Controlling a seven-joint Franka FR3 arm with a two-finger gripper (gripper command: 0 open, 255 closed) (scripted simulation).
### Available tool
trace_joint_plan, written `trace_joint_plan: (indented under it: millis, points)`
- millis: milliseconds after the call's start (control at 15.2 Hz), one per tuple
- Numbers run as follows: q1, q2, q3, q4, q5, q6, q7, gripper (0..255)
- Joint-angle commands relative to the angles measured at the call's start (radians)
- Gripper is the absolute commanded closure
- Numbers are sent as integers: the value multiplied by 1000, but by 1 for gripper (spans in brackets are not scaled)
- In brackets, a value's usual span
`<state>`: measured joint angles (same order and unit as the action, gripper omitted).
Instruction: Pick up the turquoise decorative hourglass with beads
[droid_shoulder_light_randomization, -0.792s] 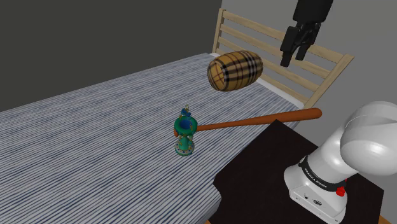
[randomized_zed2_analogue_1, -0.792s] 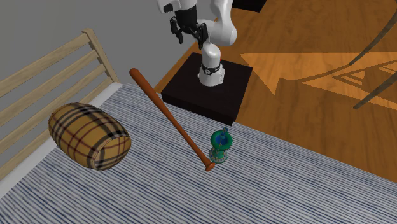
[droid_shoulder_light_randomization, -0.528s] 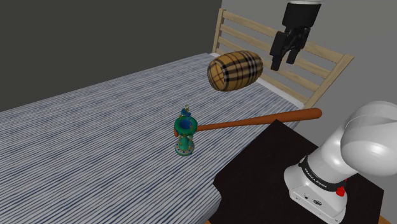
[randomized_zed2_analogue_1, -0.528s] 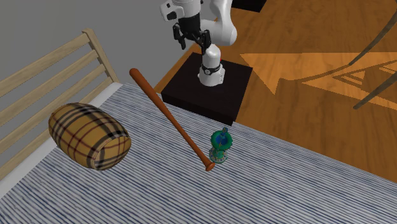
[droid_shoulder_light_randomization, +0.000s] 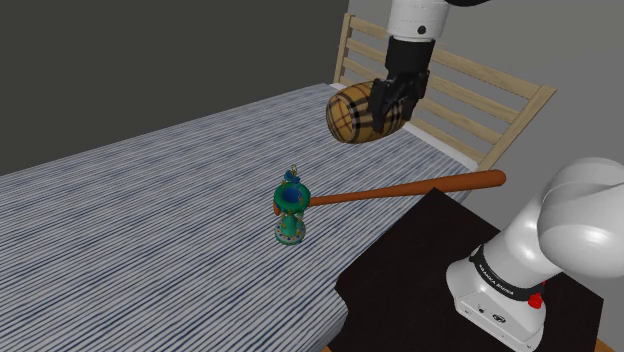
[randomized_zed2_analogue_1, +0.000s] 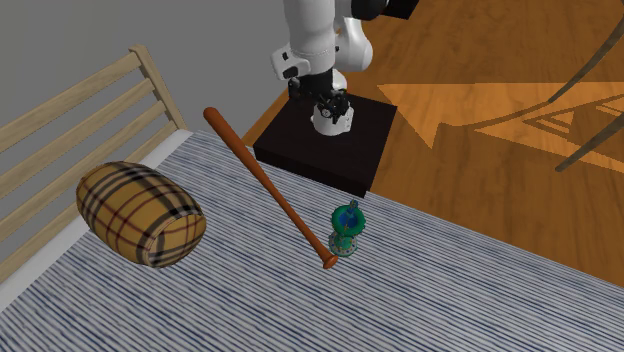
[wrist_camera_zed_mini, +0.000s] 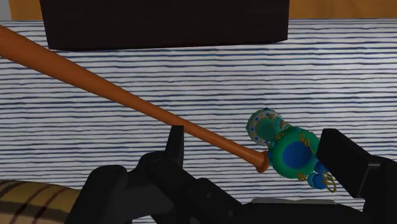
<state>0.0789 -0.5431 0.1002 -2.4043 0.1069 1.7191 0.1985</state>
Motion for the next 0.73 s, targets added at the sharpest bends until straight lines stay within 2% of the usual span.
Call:
trace_joint_plan:
  millis: [0,330,660]
  points:
    - [12,51,27,4,14,54,27,0]
    - [35,210,90,54,29,177,94,0]
    - [55,385,145,136,15,281,166,0]
